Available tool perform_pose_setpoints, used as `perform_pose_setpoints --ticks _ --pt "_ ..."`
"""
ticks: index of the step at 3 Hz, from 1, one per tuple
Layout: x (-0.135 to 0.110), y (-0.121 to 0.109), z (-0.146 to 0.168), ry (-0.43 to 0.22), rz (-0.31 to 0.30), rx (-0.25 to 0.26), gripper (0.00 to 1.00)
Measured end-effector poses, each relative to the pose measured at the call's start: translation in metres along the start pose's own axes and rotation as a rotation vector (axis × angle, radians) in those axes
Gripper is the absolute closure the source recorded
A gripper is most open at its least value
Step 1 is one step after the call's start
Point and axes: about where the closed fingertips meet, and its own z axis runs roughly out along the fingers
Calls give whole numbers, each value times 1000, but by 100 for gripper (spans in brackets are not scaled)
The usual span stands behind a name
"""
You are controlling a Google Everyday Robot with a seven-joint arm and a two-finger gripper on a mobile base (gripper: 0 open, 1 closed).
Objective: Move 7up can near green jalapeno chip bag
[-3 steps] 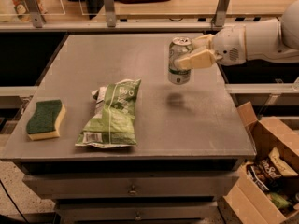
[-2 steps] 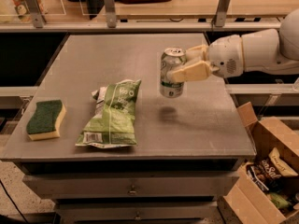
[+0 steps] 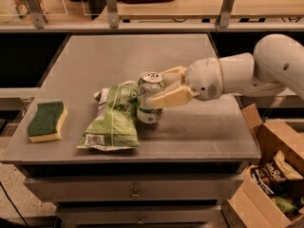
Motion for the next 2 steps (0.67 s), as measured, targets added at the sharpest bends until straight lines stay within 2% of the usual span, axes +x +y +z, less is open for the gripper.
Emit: perform_pose_setpoints --ticks 1,2 --pt "-4 12 19 -16 -95 -36 84" --pt "-8 18 27 -1 -196 -50 60"
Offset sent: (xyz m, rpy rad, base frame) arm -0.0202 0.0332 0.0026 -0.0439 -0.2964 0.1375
